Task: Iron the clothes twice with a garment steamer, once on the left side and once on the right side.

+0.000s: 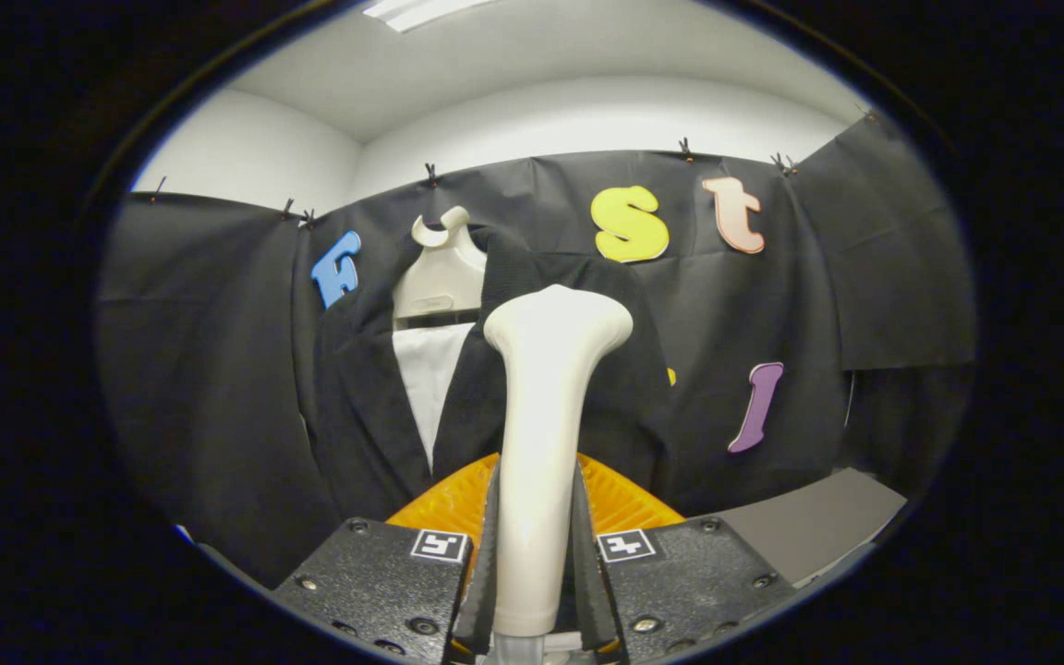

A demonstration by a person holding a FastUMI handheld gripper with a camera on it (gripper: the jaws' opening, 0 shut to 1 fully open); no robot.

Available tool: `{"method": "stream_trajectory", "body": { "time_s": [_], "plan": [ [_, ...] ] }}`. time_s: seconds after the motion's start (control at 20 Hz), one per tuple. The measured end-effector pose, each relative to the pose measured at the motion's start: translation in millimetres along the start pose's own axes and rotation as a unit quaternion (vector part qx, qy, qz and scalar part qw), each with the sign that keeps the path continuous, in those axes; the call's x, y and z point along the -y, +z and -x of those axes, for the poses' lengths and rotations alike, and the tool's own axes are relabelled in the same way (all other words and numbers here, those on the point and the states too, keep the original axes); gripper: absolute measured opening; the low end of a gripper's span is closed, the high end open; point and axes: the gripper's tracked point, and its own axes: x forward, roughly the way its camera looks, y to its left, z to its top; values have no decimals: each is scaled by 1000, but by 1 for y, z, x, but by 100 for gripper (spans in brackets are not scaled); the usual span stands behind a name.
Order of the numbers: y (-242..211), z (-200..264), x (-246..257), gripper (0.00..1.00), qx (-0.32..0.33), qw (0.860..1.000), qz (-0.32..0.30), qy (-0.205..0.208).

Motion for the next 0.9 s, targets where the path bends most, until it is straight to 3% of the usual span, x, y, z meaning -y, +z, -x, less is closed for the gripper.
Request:
{"method": "stream_trajectory", "body": {
  "time_s": [0.9],
  "plan": [
    [-120,25,1,38,-83,996,10,-13]
  ]
}}
